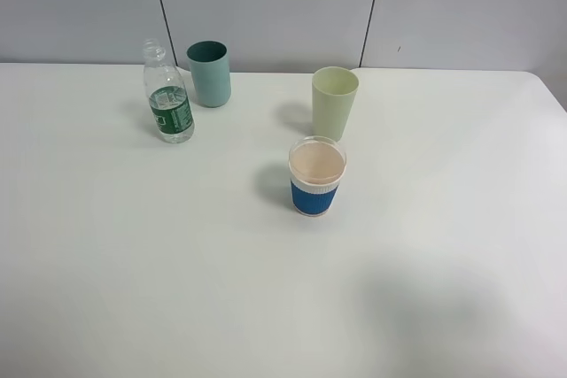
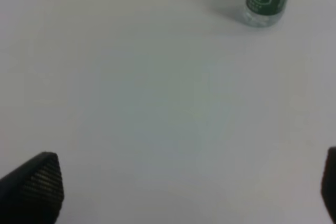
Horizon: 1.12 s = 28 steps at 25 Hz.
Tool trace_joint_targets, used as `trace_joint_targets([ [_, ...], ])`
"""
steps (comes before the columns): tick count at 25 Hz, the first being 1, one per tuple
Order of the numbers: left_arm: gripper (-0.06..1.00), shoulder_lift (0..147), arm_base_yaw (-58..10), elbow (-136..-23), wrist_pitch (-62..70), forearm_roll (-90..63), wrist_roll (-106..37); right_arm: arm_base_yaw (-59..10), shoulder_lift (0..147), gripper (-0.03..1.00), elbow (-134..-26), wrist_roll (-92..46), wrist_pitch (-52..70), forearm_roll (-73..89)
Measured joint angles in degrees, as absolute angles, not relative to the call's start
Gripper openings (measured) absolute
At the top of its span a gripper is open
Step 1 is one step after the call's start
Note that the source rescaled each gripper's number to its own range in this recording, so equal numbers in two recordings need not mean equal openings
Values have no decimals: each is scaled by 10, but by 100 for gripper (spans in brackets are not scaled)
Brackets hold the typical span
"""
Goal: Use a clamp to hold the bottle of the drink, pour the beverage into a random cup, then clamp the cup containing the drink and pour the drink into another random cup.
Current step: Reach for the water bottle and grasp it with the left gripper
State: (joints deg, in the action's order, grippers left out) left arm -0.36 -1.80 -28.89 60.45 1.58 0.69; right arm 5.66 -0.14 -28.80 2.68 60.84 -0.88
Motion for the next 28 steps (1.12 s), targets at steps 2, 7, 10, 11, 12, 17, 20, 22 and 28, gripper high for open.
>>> trace_joint_targets([
  [2,100,-4,-18,-289,604,16,7,57,-1,100,-288,27,608,-9],
  [7,100,-4,-18,-289,604,16,7,57,-1,100,-288,27,608,-9],
  [10,100,-4,-18,-289,604,16,7,57,-1,100,-288,27,608,-9],
  [11,100,-4,-18,-289,604,16,7,57,-1,100,-288,27,608,-9],
  [12,100,-4,-18,-289,604,16,7,57,-1,100,-288,27,608,-9],
  [17,100,-4,-18,-289,604,16,7,57,-1,100,-288,27,608,-9],
  [20,100,-4,-18,-289,604,16,7,57,-1,100,-288,27,608,-9],
  [22,100,-4,-18,-289,604,16,7,57,-1,100,-288,27,608,-9],
  [28,100,-4,-18,-289,604,16,7,57,-1,100,-288,27,608,-9],
])
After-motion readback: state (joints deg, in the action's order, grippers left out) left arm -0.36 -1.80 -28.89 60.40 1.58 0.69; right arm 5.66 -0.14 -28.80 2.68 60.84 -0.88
